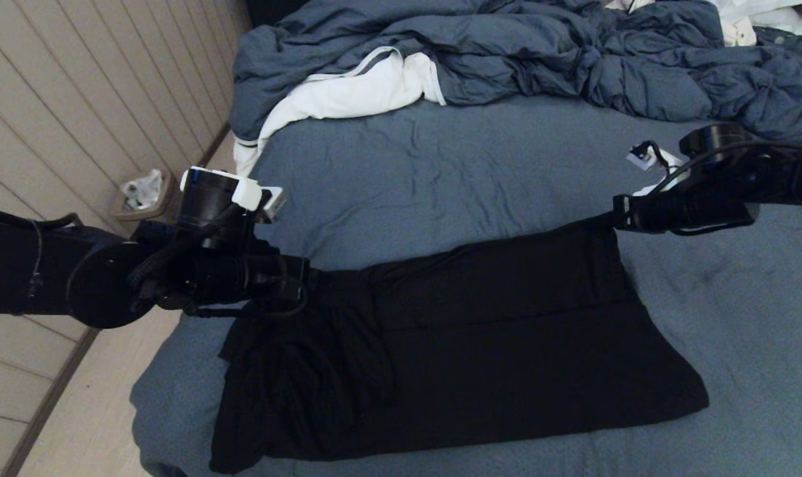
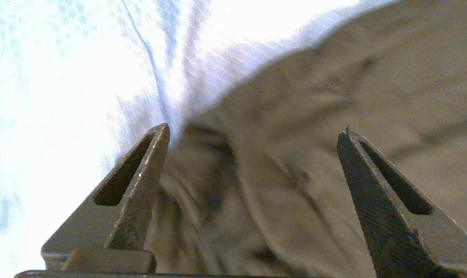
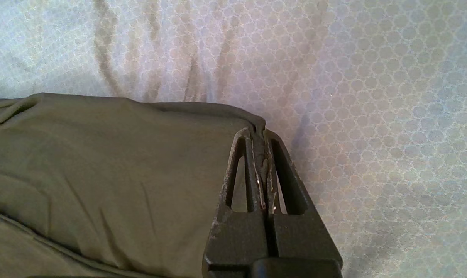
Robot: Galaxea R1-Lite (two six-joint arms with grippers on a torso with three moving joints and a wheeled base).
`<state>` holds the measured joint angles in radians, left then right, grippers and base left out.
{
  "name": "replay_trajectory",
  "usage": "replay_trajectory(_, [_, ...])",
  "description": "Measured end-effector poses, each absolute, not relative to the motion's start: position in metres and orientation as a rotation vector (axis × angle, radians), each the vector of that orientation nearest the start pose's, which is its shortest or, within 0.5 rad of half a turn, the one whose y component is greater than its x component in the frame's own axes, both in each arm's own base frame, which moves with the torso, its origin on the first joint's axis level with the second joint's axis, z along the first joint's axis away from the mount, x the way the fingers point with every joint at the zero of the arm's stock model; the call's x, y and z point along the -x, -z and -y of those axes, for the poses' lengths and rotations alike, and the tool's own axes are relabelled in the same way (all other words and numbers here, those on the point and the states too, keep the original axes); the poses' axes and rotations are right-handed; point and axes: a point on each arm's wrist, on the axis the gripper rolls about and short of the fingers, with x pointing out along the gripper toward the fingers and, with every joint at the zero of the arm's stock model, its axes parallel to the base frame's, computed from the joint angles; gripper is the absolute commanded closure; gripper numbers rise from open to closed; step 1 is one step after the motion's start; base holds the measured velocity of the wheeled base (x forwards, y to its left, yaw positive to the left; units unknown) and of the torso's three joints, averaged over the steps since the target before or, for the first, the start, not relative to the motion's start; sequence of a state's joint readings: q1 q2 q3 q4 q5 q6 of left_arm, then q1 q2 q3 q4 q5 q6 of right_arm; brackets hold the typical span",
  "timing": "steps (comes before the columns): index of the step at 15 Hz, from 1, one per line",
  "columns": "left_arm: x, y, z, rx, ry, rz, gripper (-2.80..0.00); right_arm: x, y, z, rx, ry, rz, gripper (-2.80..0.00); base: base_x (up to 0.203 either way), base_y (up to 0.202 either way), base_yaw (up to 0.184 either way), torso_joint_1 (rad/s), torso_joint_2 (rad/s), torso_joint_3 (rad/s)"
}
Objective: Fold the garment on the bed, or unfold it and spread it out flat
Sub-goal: Fold the black T-shirt
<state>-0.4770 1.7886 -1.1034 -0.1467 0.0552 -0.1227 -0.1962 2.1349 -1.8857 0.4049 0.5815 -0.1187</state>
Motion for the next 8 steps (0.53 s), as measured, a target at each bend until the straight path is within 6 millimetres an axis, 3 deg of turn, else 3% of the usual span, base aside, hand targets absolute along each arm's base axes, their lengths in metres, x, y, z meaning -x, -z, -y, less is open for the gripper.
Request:
replay_trajectory(5, [-0.327, -0.150, 0.151, -0.057, 0.369, -0.581, -2.80, -0.420, -0.224, 0.071, -0.135, -0.406, -0.583, 0.00, 0.000, 0.000, 0.000, 0.000, 0.00, 0.000])
replay_trajectory(8, [-0.332, -0.138, 0.150, -0.059, 0.368, -0.606, -2.80, -0.421, -0.223, 0.071, -0.135, -0.405, -0.586, 0.00, 0.000, 0.000, 0.000, 0.000, 0.00, 0.000])
